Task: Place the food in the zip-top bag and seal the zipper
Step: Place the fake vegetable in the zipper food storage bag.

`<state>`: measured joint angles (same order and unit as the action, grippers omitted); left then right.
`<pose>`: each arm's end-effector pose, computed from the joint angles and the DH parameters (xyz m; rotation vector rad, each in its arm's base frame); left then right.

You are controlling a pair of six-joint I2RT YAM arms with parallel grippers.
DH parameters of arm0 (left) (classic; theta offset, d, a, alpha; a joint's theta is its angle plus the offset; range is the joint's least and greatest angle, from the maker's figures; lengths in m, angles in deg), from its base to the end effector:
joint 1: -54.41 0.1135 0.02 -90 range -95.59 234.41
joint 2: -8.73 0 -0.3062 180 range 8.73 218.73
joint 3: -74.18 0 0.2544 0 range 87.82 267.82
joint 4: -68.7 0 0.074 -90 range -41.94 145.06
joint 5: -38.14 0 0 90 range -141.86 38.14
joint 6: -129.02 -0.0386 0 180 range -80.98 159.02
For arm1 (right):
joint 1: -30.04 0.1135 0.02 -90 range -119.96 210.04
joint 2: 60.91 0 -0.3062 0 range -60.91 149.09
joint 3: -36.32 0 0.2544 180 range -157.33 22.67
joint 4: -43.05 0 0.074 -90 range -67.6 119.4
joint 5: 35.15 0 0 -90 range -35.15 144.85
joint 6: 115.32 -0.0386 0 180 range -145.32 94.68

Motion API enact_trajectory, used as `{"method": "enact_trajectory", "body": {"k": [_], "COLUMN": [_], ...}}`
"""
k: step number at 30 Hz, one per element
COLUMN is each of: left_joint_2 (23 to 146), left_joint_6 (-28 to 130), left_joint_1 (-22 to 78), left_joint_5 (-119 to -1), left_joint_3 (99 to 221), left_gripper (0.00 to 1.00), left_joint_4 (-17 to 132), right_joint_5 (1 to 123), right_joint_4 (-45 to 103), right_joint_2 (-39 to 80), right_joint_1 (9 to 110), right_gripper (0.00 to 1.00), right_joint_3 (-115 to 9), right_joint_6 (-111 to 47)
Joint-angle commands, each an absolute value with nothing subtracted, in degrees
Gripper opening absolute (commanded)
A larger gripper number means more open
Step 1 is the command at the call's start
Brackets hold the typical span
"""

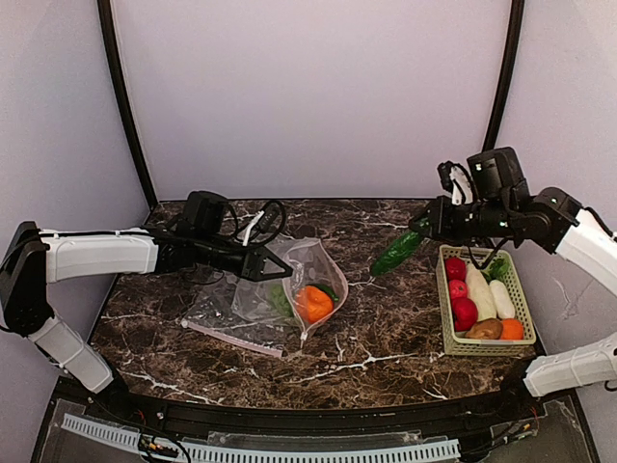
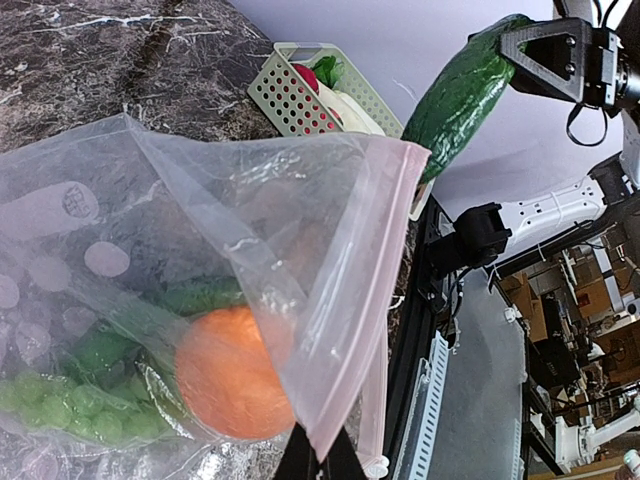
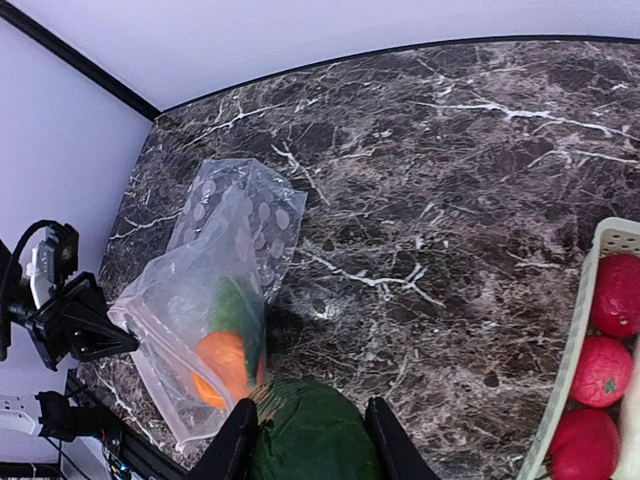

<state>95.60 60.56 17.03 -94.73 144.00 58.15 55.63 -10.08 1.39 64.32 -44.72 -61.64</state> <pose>0.2520 -0.2256 0.2973 0.8025 2.0590 -1.3753 0.1745 0.1196 0.4027 0.0321 2.2614 0.7018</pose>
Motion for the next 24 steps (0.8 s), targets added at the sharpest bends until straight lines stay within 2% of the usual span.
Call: {"method": "enact_trajectory", "body": {"k": [1, 10, 19, 24], "left_joint_2": [95.23, 95.75, 96.53, 95.85], "left_joint_6": [60.27, 61.37, 72.35, 74.63], "left_joint_1": [17.32, 17.72, 17.59, 17.59], "left_joint_5": [-95.52, -95.53, -98.33, -99.07], "left_joint_3": [144.89, 145.57, 150.86, 153.2], "left_gripper": [0.01, 0.01, 0.01, 0.01], "left_joint_4": [57.52, 57.8, 62.65, 60.53], "right_joint_5": [46.14, 38.29, 16.77, 11.47], "right_joint_4": [-6.17, -0.91, 7.77, 15.0], "right_joint_2": [4.54, 10.22, 15.91, 19.69], "right_joint_1": [72.64, 84.56, 94.96, 97.6], "right_gripper": [0.1, 0.1, 0.11, 0.11], "right_joint_3": [-49.18, -52.83, -54.84, -53.56], "right_joint_6": [-65.89, -66.59, -57.83, -52.27]}}
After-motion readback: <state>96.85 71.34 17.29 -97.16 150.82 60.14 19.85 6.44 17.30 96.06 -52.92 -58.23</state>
